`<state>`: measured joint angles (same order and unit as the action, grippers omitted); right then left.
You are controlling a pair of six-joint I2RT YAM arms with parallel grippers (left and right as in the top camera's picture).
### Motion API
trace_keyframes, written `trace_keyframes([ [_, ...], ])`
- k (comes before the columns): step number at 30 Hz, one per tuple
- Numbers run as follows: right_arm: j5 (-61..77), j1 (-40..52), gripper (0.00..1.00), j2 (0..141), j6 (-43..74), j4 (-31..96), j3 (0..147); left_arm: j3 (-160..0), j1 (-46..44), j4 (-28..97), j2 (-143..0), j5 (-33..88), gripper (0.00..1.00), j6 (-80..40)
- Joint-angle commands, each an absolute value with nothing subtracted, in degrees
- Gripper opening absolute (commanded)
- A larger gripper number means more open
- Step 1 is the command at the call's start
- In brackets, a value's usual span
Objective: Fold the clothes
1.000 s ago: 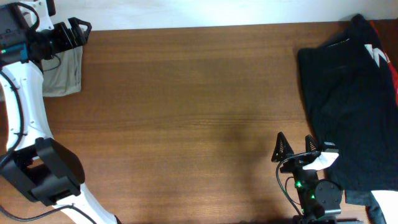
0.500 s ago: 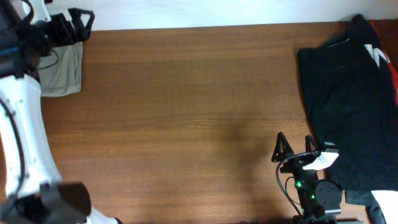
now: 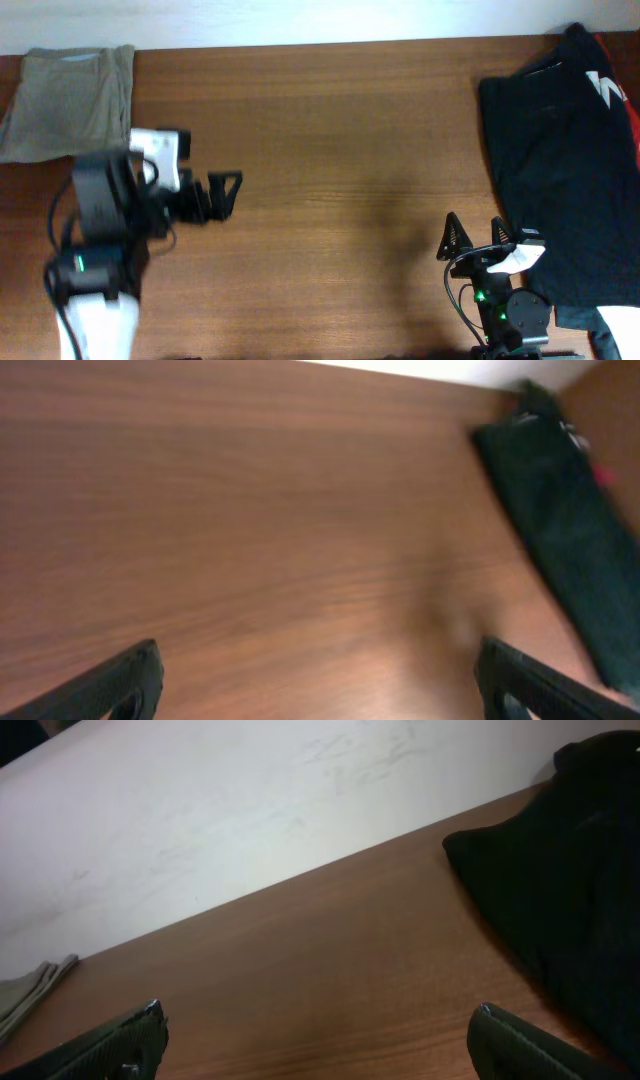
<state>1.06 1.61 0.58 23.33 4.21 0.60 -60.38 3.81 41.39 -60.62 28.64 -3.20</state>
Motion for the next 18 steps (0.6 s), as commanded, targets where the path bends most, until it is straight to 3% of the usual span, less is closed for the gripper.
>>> trace_keyframes([
  [1, 0.6, 1.9, 0.99, 0.2, 22.8, 4.5, 0.3, -46.3, 3.7, 33.7, -44.1, 17.8, 0.99, -2.9],
  [7, 0.6, 1.9, 0.99, 0.2, 22.8, 4.5, 0.3, -19.6, 6.2, 10.0, -14.9, 11.0, 0.99, -2.9],
  [11, 0.6, 1.9, 0.99, 0.2, 22.8, 4.5, 0.3, -6.5, 6.2, -3.9, -6.6, 10.6, 0.99, -2.9],
  [18, 0.6, 1.9, 0.99, 0.2, 22.8, 4.5, 0.3, -0.5, 6.1, -2.8, -0.3, 4.2, 0.99, -3.0],
])
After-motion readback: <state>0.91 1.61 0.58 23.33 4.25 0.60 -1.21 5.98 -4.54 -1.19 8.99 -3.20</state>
